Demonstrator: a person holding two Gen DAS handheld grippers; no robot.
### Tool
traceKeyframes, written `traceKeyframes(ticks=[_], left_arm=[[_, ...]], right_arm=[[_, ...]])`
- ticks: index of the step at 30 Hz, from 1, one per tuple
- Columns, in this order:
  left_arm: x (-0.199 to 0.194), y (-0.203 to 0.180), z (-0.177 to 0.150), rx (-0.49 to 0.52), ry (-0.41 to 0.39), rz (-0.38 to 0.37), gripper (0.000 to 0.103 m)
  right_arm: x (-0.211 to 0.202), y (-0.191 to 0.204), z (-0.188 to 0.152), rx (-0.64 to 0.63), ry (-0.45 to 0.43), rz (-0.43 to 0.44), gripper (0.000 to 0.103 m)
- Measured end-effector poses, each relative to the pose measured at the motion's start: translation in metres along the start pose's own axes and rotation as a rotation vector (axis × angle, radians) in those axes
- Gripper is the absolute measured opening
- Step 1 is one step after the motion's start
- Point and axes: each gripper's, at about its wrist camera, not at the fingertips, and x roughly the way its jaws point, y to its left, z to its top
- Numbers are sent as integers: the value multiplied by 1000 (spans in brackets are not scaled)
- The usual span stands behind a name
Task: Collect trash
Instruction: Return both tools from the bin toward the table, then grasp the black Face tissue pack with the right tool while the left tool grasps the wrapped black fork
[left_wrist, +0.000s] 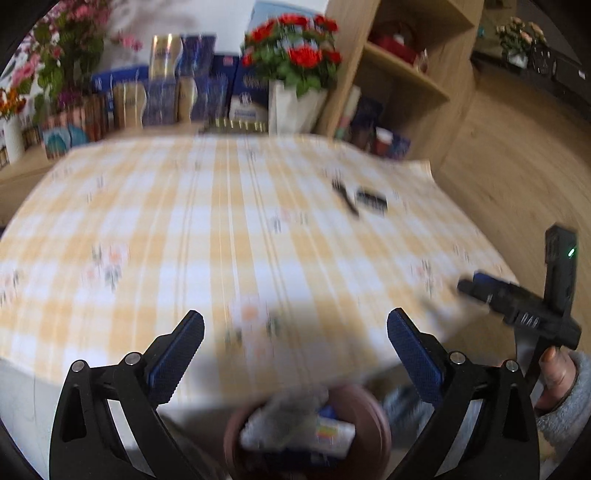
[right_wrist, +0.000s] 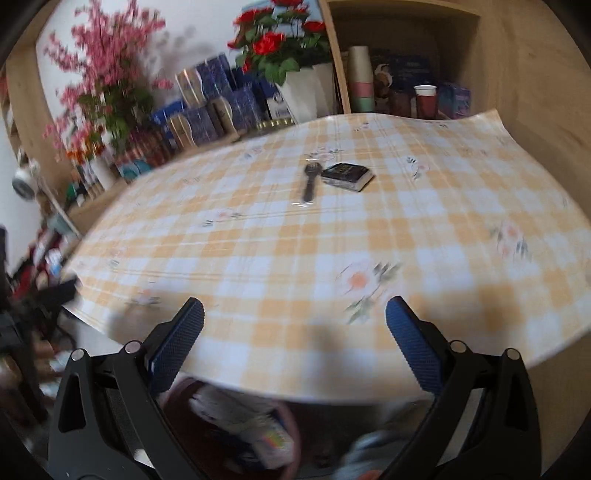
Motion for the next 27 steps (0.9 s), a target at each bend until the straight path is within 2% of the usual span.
traceKeyframes(ticks=[2,4,6,10,13,14,19,21,27], left_arm=[[7,2,20,-15,-61,-4,97],[19,5,40,-53,-83,-44,97],[36,2,59,-57,-88,-66,97],[73,-12,87,4,-41,-44,97],[106,-13,101,-36,31,-115,97],[118,-14,106,-47,53,-107,97],[156,-15,117,-41,122,-71,97],[171,-13,120,-49,149,-53,97],[198,-11,124,-68,191,-11,97]], right_arm=[[15,-11,19,-67,32,-54,97],[30,-17,33,-135,49,-116,97],[53,-25,53,-216,84,-118,97],[99,-49,96,-271,115,-143,97],[137,-65,123,-264,159,-119,97],[149,-68,130,-275,172,-114,97],[187,-63,142,-329,215,-79,97],[198,-60,144,-341,220,-90,97],[210,-65,146,-298,201,-59,95]])
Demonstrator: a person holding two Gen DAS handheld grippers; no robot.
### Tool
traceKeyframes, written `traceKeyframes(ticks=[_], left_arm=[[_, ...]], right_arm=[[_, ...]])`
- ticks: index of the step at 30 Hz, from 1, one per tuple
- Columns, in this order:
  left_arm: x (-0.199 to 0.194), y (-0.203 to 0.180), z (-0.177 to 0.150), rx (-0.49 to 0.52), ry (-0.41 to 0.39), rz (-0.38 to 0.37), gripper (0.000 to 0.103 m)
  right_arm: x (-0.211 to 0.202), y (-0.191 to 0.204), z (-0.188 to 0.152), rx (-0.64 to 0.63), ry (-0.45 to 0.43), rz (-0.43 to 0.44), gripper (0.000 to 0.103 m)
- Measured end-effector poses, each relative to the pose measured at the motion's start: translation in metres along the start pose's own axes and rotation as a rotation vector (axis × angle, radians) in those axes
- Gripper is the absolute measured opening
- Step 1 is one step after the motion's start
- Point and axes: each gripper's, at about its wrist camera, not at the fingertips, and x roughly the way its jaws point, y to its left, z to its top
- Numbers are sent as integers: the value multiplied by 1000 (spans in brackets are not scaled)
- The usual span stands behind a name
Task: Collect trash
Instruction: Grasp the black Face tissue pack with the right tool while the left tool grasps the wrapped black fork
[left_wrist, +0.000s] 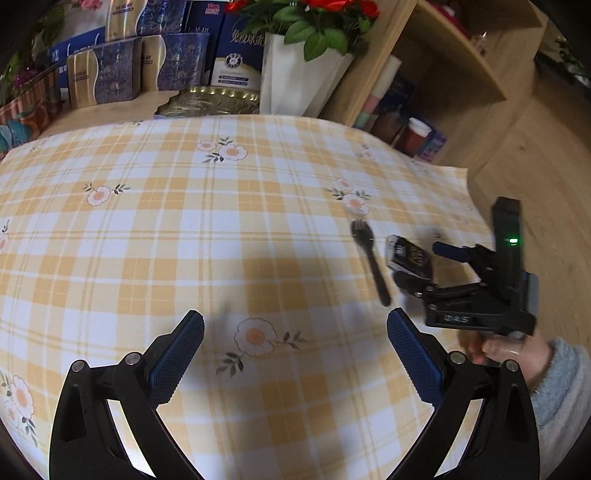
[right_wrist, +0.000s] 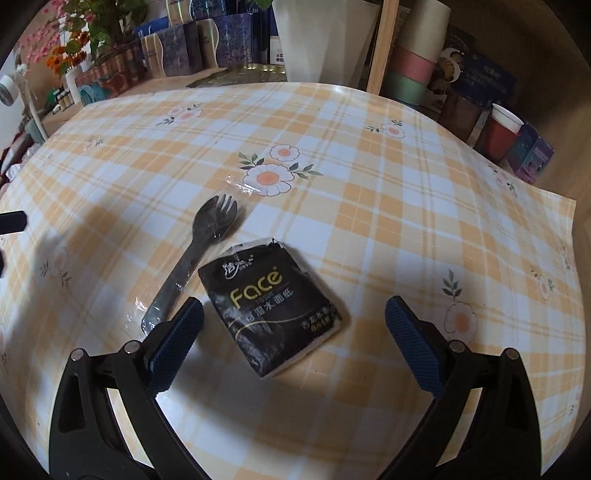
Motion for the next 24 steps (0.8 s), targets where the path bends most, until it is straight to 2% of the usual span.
traceKeyframes(ticks=[1,2,4,5,8,9,12,14,19,24], left_arm=[[4,-2,1,9,1,2,97],[8,-4,2,20,2,3,97],[15,-10,3,39,1,3,97],[18,-13,4,44,3,1,97],[28,-22,6,54,14,-3,97],[30,-26,6,61,14,1,95],[40,-40,9,103,26,3,80],[48,-53,11,139,33,2,71],[70,-82,18,204,52,11,52],[95,-101,26,239,79,62,46]], right_arm=[[0,-1,0,7,1,15,92],[0,-2,-1,11,0,50,85],[-3,-2,-2,8,-17,62,72],[-6,0,-3,2,-36,59,57],[-16,2,-7,6,-106,10,49],[-22,0,-8,18,-139,2,48],[-43,-17,-17,123,-257,4,48],[-50,-28,-21,177,-297,3,48],[-55,-43,-20,246,-331,20,48],[-55,-41,-21,230,-334,27,48]])
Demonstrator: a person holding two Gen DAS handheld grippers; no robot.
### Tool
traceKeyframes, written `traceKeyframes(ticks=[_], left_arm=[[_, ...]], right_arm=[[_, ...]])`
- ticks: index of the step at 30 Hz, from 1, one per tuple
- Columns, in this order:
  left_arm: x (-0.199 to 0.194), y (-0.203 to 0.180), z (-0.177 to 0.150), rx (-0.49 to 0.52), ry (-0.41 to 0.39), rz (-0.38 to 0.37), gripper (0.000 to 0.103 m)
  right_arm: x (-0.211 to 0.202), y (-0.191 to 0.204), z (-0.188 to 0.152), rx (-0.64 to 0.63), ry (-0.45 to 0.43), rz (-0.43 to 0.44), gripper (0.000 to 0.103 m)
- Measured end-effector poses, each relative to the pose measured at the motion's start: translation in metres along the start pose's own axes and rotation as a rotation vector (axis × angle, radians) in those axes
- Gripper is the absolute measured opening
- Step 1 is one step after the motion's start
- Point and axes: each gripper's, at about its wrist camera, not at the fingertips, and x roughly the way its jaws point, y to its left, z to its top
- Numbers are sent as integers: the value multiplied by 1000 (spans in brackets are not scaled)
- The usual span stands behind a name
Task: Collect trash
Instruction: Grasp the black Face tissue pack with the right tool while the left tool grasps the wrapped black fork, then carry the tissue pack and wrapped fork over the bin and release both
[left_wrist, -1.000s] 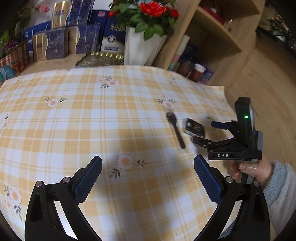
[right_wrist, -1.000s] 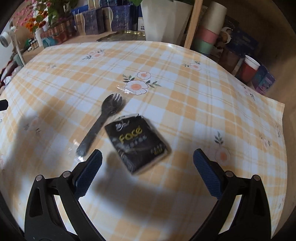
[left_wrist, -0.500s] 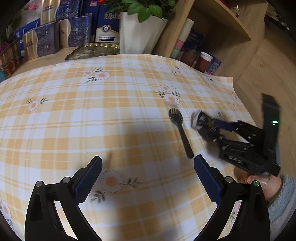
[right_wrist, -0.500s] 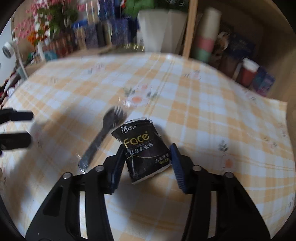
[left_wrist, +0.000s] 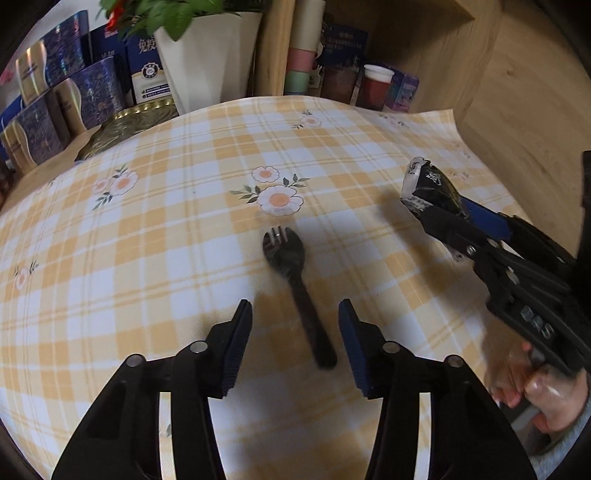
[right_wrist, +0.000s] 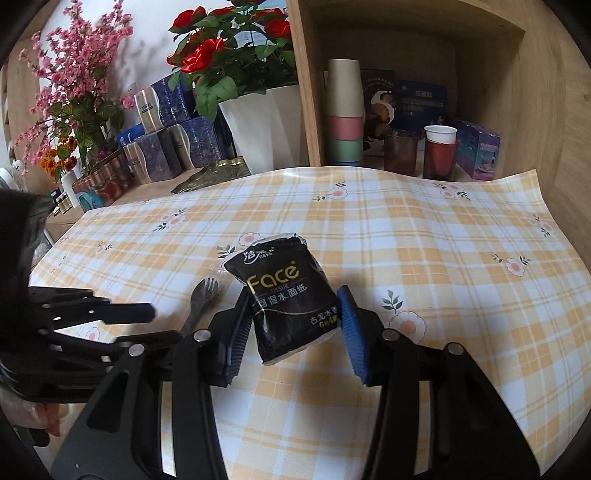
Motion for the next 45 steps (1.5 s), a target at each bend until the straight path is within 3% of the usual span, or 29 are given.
traceKeyframes(ticks=[7,8,10,12,20,27,34,45], left_arm=[[15,-12,6,80,17,98,36],[16,-12,6,85,15,92,33],[14,-13,5,99,12,90,14],[9,-12,2,114,-8,86,10],[-29,18,-16,-11,-45,-28,10],[-97,38,-44,-27,-105,-50,10],[-163,58,-79,-46,-159,-76,10],[-246,67,-167,-29,-209,-106,10]], right_arm=[[-1,-5,-1,28,-2,10,48],[-1,-6,-1,33,-1,12,48],[0,-8,-1,42,3,14,48],[1,-9,0,48,8,13,48],[3,-4,-1,23,22,-1,48],[0,10,4,-31,75,-42,48],[-56,35,3,-22,43,-15,48],[-160,98,-54,-10,35,36,48]])
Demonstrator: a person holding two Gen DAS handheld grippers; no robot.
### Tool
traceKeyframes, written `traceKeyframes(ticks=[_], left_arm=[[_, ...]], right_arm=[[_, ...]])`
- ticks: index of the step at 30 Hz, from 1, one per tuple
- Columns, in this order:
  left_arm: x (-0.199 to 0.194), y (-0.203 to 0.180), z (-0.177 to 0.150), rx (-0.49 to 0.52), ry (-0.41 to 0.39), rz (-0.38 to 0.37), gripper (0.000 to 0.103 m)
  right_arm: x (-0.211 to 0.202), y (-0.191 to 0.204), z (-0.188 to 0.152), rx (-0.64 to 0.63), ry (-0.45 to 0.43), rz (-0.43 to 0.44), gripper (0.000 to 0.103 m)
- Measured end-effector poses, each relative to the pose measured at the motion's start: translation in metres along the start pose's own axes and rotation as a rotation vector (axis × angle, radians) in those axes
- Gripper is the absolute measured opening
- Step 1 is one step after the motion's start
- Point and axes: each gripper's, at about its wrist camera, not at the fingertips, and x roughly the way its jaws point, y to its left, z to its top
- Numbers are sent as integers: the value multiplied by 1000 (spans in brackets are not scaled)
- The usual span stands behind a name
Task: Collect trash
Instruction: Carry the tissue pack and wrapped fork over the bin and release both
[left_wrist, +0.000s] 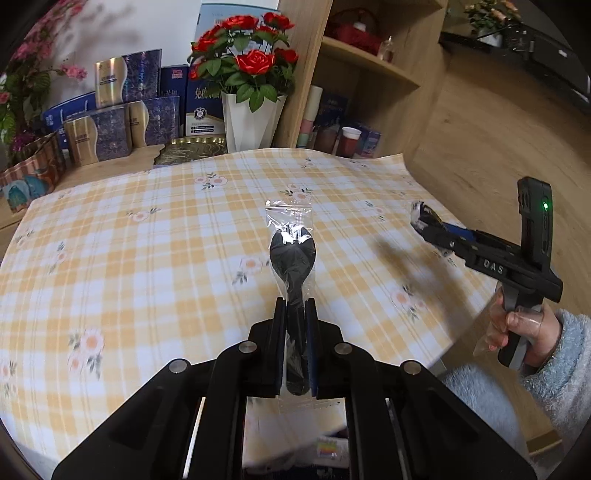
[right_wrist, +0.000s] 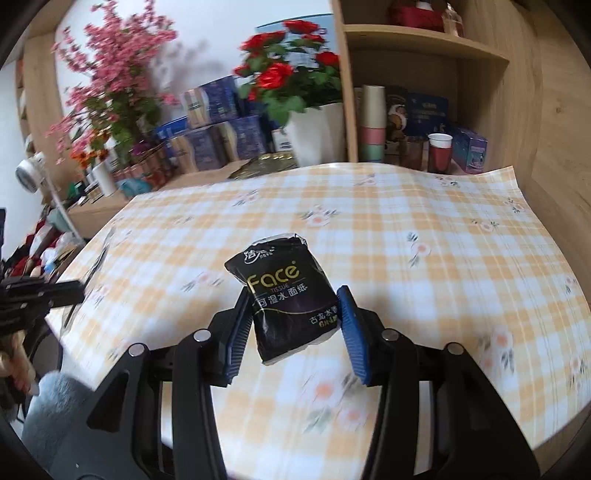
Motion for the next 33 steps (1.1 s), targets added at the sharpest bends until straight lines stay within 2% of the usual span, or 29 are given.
traceKeyframes(ticks=[8,16,22,33], left_arm=[[-52,-1,-53,-8,-22,-15,10],[-82,-8,-100,-41,-44,-44,10],[-88,-8,-125,-78,-43,-60,10],[-81,-10,-152,-70,-43,-51,10]], right_arm=[[-45,51,-51,-26,1,81,48],[-55,92,-93,-59,48,145,48],[-50,115,-118,-122,100,169,48],[-34,141,-151,-222,208,202,48]])
